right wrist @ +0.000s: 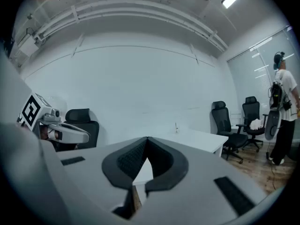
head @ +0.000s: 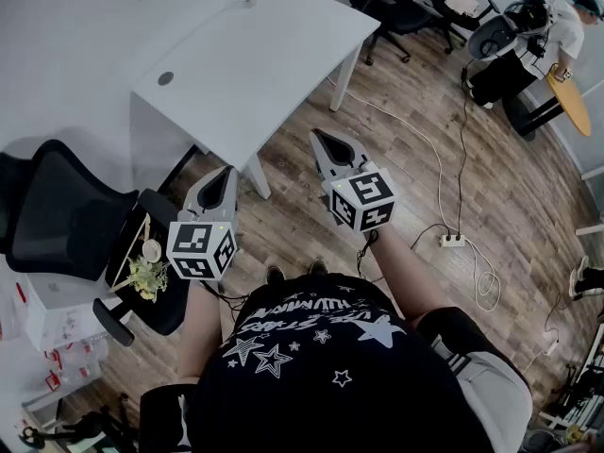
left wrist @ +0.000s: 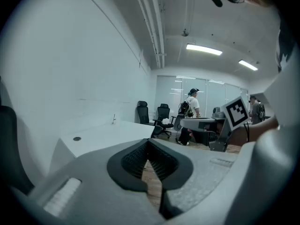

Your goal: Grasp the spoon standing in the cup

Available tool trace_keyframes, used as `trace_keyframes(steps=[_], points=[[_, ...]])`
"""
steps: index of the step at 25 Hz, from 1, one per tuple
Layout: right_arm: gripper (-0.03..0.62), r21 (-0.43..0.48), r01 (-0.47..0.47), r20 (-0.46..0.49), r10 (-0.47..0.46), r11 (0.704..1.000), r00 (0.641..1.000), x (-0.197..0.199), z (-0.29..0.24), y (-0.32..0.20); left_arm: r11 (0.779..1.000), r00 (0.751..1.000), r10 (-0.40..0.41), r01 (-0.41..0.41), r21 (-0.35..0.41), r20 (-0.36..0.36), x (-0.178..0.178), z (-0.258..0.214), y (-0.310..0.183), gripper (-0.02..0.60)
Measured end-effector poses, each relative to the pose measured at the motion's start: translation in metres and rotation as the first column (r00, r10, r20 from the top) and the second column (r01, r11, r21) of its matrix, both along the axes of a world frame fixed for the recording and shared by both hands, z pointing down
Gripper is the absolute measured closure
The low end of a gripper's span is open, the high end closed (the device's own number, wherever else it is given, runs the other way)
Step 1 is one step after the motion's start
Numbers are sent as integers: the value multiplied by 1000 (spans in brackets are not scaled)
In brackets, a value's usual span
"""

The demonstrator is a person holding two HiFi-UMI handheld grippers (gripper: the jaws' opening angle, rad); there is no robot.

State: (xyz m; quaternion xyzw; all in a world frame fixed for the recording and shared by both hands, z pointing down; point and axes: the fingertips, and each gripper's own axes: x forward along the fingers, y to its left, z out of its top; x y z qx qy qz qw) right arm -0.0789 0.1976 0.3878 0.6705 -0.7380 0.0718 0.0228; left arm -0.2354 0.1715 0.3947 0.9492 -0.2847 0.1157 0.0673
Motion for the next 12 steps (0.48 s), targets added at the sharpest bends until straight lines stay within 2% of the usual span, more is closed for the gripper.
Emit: trace_keyframes(steps=[12], points=[[585,-17,11,13,-11,1000,1000,6,9,0,1000,1000,-13,13,-19,3,9,7,3,574]])
